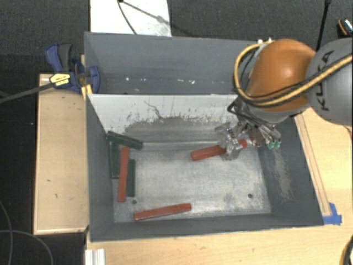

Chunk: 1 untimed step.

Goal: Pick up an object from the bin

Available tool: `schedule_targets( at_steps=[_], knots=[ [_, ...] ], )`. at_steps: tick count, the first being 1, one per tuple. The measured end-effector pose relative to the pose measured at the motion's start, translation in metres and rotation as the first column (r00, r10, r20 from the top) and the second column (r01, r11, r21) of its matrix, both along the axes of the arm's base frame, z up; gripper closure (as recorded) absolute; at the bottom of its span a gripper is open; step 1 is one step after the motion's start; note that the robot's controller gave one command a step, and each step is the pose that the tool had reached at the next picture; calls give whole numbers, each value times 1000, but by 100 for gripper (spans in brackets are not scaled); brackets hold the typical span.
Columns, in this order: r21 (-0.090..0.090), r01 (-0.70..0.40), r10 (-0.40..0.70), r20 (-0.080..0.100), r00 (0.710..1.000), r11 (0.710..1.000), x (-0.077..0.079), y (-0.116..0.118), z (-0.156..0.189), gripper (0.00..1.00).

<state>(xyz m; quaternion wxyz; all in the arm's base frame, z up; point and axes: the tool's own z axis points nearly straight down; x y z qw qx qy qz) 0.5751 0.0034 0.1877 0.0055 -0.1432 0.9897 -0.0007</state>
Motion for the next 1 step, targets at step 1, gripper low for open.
schedule_targets(
  at_steps=[1],
  knots=[
    [0,-5,5,-1,1000,1000,-14,0,73,100]
  ],
)
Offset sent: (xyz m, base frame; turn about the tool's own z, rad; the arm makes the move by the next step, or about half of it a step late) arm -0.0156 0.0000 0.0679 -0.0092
